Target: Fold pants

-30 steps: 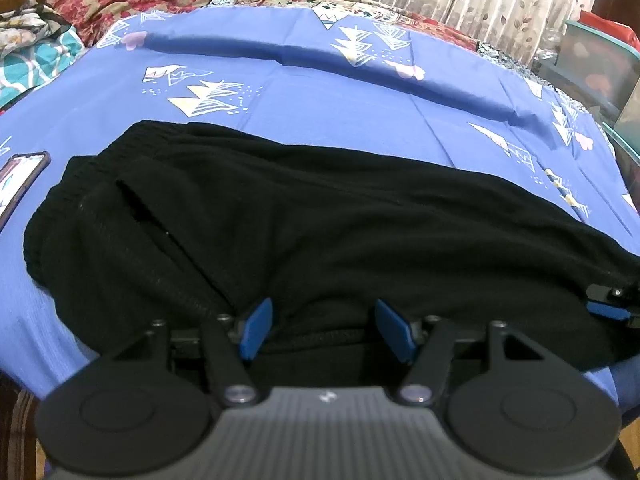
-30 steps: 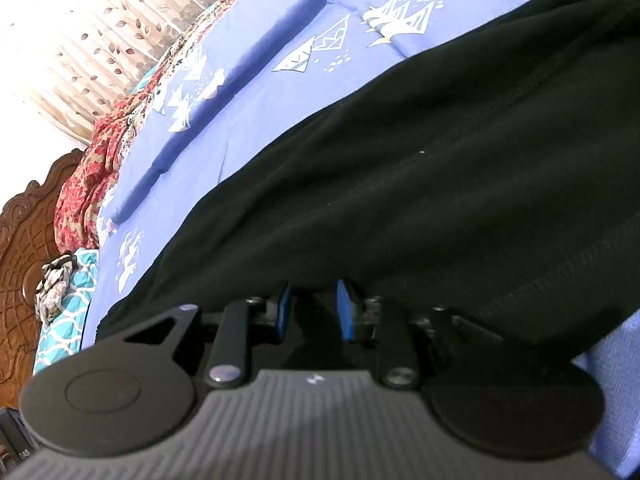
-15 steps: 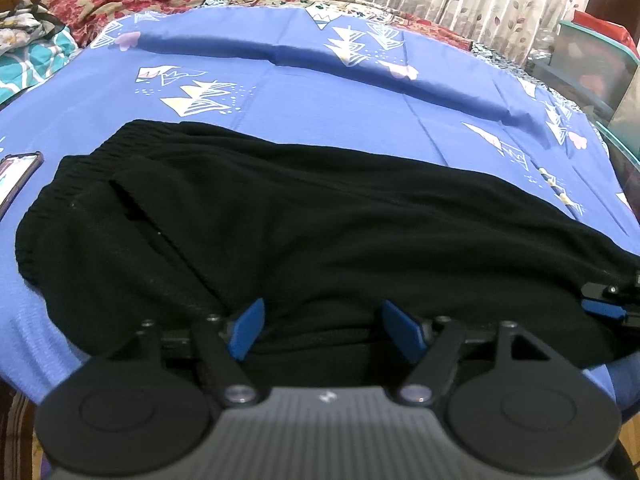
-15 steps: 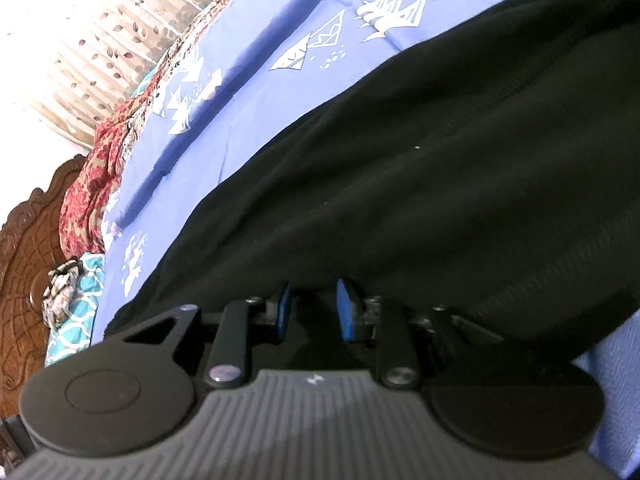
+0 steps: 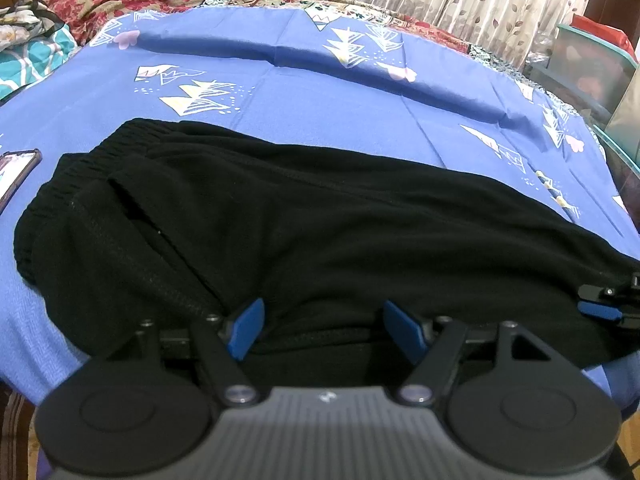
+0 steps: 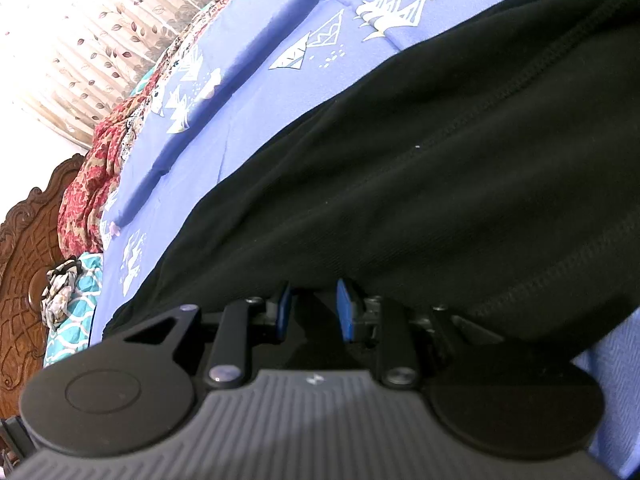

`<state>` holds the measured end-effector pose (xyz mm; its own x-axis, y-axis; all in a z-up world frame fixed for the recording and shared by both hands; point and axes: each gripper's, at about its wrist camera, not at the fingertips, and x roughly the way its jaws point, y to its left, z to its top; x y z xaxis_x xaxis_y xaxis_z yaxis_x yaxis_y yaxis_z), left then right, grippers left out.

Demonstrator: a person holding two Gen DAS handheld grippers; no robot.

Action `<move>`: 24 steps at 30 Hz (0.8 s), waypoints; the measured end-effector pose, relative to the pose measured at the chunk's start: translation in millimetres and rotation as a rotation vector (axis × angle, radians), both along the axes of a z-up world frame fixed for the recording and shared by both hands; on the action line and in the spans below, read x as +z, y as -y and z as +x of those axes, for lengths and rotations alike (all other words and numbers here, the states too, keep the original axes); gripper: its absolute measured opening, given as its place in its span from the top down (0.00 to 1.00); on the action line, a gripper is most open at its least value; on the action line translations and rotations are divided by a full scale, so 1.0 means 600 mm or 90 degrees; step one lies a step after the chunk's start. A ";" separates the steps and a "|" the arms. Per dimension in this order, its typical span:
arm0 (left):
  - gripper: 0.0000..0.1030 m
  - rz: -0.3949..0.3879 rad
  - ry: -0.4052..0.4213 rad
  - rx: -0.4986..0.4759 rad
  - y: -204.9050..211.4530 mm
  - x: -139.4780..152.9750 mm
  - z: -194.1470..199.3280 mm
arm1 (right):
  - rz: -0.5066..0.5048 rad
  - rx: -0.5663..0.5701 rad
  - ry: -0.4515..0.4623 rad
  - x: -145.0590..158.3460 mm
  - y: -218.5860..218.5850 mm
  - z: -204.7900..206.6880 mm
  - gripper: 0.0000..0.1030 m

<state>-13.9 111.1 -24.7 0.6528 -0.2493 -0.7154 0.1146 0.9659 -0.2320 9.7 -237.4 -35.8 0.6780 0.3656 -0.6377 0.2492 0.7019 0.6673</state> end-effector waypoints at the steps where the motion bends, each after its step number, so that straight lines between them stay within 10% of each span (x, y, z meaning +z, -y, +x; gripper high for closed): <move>1: 0.33 -0.001 0.000 0.000 0.000 0.000 0.000 | 0.001 -0.002 -0.001 0.000 -0.003 0.000 0.73; 24: 0.33 0.014 -0.007 -0.007 0.006 0.018 0.004 | -0.092 -0.024 0.056 0.046 0.011 -0.038 0.69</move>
